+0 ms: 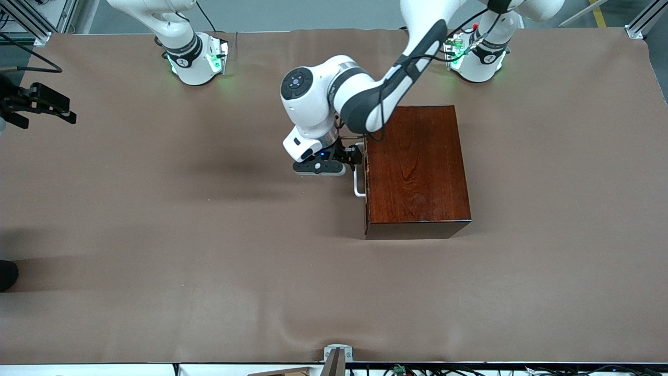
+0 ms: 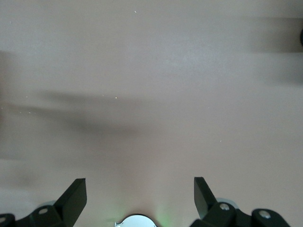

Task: Open drawer, take yellow block, close drawer
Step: 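Move the left gripper over the box to the white drawer handle, then hook the drawer handle with the left gripper and pull the drawer open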

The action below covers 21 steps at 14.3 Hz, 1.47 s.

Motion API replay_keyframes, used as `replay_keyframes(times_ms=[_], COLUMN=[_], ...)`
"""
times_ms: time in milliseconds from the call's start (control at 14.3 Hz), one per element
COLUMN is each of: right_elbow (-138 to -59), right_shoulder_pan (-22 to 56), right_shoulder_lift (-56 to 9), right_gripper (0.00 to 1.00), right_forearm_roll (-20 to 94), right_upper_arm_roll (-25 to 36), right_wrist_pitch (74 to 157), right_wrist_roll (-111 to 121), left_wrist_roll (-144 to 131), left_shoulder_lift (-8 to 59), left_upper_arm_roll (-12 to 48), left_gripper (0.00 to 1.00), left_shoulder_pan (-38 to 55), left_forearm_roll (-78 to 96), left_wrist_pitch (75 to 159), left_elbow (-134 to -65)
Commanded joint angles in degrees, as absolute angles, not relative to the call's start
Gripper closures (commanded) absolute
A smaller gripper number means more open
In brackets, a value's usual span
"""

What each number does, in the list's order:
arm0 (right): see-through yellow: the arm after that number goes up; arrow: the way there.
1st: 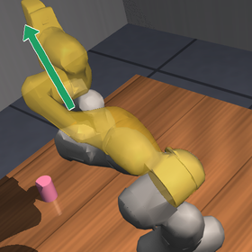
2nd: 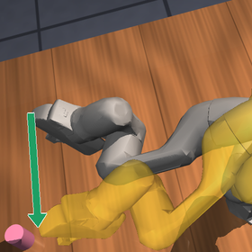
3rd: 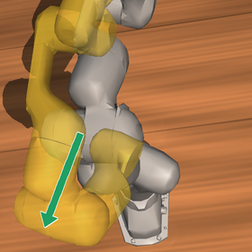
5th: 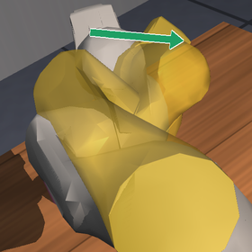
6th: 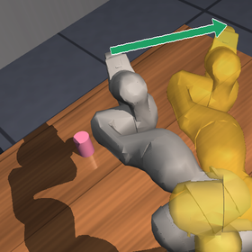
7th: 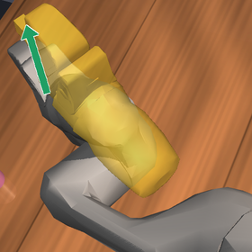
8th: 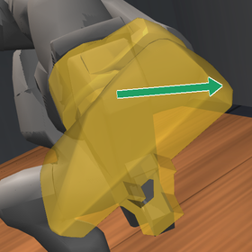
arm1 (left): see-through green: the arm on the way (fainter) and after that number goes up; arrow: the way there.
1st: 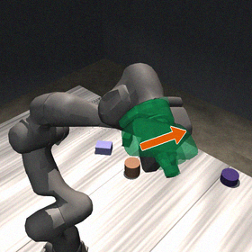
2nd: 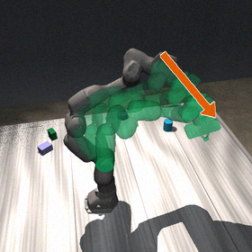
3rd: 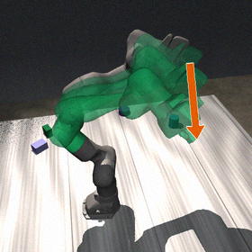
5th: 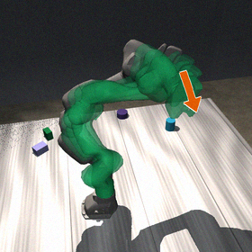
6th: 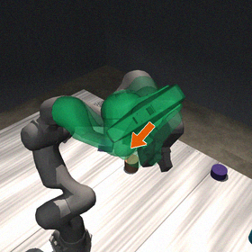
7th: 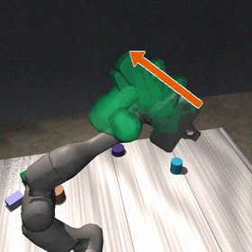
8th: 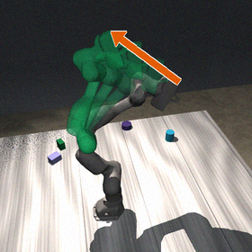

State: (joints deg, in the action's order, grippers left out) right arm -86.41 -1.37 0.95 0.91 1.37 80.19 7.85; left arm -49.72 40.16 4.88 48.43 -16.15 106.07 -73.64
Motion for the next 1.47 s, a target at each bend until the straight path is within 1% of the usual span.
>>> replay_keyframes(times_ms=[0, 210, 631, 841, 1051, 1401], right_elbow=[-86.2, -86.2, -86.2, -86.2, -86.1, -86.1], right_shoulder_pan=[-2.8, -2.9, -2.9, -2.9, -2.9, -3.0], right_shoulder_lift=[0.4, -0.4, -0.8, -1.8, -2.5, -3.8], right_gripper=[0.0, 0.0, 0.0, 0.0, 0.0, 0.0], right_forearm_roll=[1.1, 1.1, 1.1, 1.1, 1.1, 2.5], right_upper_arm_roll=[0.3, 0.3, 0.3, 0.3, 0.3, 0.3], right_wrist_pitch=[80.4, 80.5, 80.7, 81.4, 81.9, 83.3], right_wrist_roll=[7.4, 7.4, 7.4, 7.4, 7.4, 7.4], left_wrist_roll=[-50.6, -53.2, -58.9, -61.5, -66.0, -70.4], left_shoulder_lift=[41.0, 41.6, 43.8, 44.2, 44.8, 45.3], left_upper_arm_roll=[3.7, 3.7, 3.7, 3.8, 4.0, 4.7], left_gripper=[0.0, 0.0, 0.0, 0.0, 0.0, 0.0], left_shoulder_pan=[49.7, 49.7, 49.7, 49.9, 50.4, 51.2], left_forearm_roll=[-18.5, -18.5, -18.2, -18.1, -17.9, -17.6], left_wrist_pitch=[103.1, 100.8, 101.6, 103.9, 108.7, 113.2], left_elbow=[-72.7, -72.8, -72.2, -72.1, -71.9, -71.2])
